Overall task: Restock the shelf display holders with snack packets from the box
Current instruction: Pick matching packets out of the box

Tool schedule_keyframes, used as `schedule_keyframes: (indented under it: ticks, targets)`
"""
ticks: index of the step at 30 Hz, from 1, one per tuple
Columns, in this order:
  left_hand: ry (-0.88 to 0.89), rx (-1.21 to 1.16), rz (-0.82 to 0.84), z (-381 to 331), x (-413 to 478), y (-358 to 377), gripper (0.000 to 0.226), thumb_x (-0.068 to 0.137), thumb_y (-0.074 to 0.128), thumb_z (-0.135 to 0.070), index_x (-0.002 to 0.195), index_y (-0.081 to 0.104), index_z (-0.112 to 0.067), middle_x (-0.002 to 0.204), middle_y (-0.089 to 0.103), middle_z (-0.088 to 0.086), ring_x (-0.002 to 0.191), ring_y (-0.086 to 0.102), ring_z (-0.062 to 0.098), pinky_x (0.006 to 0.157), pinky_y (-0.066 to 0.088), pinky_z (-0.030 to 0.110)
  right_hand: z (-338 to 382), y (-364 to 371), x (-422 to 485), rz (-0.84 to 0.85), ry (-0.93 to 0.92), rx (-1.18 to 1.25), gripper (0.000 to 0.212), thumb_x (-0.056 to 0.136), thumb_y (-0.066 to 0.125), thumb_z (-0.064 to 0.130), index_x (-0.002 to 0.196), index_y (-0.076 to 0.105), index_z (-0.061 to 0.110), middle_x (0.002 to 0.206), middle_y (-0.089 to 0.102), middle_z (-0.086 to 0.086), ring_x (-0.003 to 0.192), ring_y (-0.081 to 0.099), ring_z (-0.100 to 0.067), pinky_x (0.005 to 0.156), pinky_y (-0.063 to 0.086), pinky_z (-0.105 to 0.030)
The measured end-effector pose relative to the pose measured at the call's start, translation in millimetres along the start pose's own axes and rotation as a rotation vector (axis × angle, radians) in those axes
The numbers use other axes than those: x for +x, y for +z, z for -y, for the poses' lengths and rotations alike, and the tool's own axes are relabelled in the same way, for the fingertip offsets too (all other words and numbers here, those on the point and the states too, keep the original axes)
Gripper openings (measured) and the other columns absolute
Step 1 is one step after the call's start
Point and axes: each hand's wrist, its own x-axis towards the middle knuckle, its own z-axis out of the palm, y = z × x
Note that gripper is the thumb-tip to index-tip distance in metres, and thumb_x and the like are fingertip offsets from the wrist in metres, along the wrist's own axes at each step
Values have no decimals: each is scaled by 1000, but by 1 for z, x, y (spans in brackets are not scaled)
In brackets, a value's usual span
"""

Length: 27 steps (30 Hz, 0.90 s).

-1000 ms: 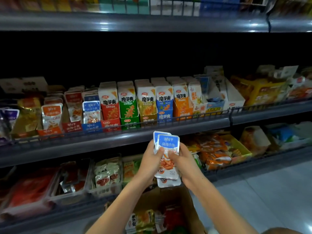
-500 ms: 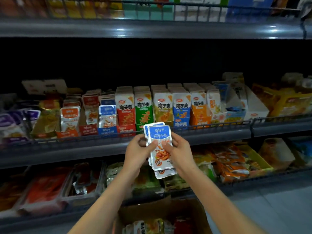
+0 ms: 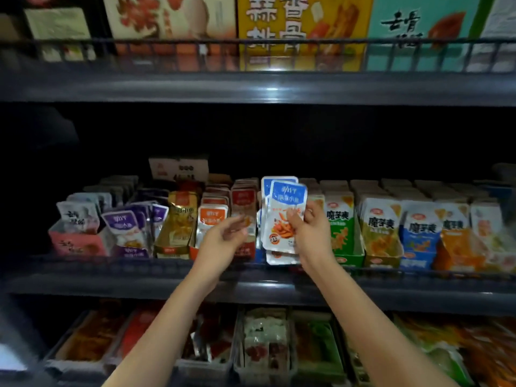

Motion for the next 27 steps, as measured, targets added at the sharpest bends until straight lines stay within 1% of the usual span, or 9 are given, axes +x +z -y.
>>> schedule_keyframes:
  ticks: [4, 6, 9, 13, 16, 20, 22, 25, 27]
  targets:
    - [13, -91, 33, -2, 36, 19, 60, 87, 64, -11, 142, 39, -14, 128, 55, -2, 111, 56, 10, 93, 49, 24, -11, 12, 23, 7, -131, -67, 30, 91, 56, 1, 104, 49, 27, 106, 67, -4, 95, 67, -15, 77, 56, -26]
    - [27, -104, 35, 0, 47, 29, 64, 85, 67, -9, 142, 38, -15, 121, 58, -4, 100, 59, 6, 81, 53, 18, -21, 13, 27, 2, -154, -98, 32, 91, 57, 0, 104, 48, 28, 106, 66, -3, 94, 66, -12, 75, 55, -20]
    - [64, -57, 9, 9, 63, 36, 63, 84, 67, -4, 139, 41, -15, 110, 60, -4, 88, 60, 0, 65, 52, 11, -32, 12, 32, 16, -189, -111, 31, 90, 57, -1, 102, 48, 26, 107, 66, -6, 95, 66, -13, 75, 55, -20]
    - [123, 74, -12, 15, 77, 35, 57, 82, 68, -3, 134, 48, -15, 99, 64, 0, 86, 63, 5, 65, 53, 14, -39, 8, 39, 64, -206, -153, 28, 89, 59, 0, 98, 48, 24, 105, 66, -7, 96, 67, -14, 76, 56, -25]
    - [179, 185, -15, 15, 78, 34, 56, 82, 69, -4, 131, 48, -22, 89, 59, -13, 79, 58, -2, 63, 48, 11, -43, 3, 43, 106, -171, -205, 27, 88, 61, 0, 97, 49, 21, 104, 66, -4, 97, 66, -14, 78, 56, -28]
    - [224, 319, 12, 21, 76, 30, 64, 81, 71, -9, 137, 45, -24, 91, 58, -15, 80, 57, -3, 67, 47, 12, -38, -6, 45, 157, -158, -455, 31, 84, 67, 2, 96, 48, 23, 101, 64, 6, 98, 64, -9, 78, 55, -25]
    - [208, 361, 28, 24, 74, 30, 62, 81, 72, -13, 136, 45, -24, 89, 59, -15, 78, 56, -4, 67, 46, 13, -34, -10, 44, 171, -193, -624, 37, 83, 69, 3, 107, 46, 20, 102, 63, 6, 94, 64, -8, 73, 55, -24]
    - [174, 393, 38, 26, 71, 31, 53, 82, 71, -17, 129, 48, -23, 82, 59, -14, 75, 56, -3, 65, 45, 14, -32, -11, 44, 209, -269, -898, 67, 81, 70, 5, 134, 34, 24, 103, 63, 2, 88, 63, -13, 70, 55, -30]
    - [157, 404, 32, 29, 72, 28, 46, 80, 73, -18, 120, 51, -24, 81, 60, -13, 77, 58, 0, 63, 43, 14, -32, -10, 48, 212, -358, -1115, 82, 78, 73, 12, 142, 24, 29, 102, 60, -2, 89, 59, -17, 72, 52, -31]
